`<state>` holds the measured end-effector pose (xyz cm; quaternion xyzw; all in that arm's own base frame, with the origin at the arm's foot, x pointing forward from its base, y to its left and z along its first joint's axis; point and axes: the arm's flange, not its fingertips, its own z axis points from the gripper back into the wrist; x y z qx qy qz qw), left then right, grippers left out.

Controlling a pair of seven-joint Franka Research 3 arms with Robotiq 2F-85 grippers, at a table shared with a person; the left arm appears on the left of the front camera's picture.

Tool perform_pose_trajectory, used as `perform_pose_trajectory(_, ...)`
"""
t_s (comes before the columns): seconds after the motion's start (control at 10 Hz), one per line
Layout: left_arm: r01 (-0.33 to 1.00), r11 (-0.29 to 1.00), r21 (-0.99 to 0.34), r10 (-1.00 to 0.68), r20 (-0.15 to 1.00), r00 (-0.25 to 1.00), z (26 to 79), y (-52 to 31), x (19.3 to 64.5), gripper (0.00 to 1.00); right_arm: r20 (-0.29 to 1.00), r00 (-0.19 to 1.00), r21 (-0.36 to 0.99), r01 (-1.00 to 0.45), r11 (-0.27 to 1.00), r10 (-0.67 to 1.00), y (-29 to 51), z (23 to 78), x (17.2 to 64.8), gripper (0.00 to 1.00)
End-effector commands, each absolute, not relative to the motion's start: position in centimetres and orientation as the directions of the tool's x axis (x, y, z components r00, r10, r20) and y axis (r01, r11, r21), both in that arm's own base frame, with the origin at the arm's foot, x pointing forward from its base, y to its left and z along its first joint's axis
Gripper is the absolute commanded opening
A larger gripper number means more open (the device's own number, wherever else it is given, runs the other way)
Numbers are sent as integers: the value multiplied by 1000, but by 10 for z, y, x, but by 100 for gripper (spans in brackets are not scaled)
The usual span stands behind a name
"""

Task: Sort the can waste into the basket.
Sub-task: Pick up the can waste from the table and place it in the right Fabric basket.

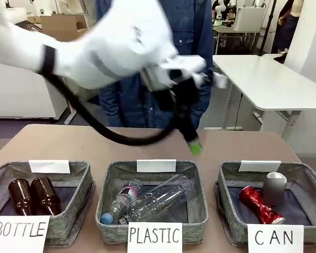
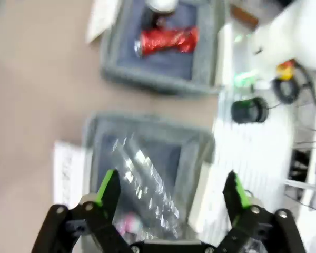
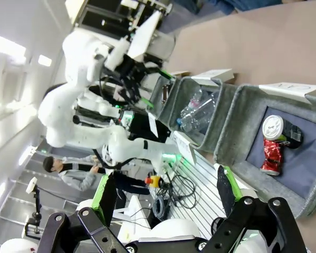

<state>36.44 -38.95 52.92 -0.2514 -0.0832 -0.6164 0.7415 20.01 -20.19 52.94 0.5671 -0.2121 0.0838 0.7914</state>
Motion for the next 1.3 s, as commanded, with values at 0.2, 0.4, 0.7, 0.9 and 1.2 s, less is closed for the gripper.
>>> perform_pose_trajectory(0.2,564,466,-681,-481,340,808,548,-184,395,100,465,880,823,-471,317,100,-127,555,233,100)
perform_pose_trajectory(0.4,361,472,-805,-183,311,933,543,-93,376,100,419,881,870,-458,180,218,-40,551,260,100)
perform_pose_trajectory(0.7,179,248,-952,120,214,969,521,-15,346,100,406,871,884,-451,124,276,42,538,269,100)
perform_pose_trajectory(0.9,160,165,-973,213,193,958,495,10,336,100,397,902,885,-426,189,171,58,537,272,100)
perform_pose_trajectory(1.2,132,200,-971,151,164,975,502,18,343,100,403,874,883,-449,138,270,53,532,274,100)
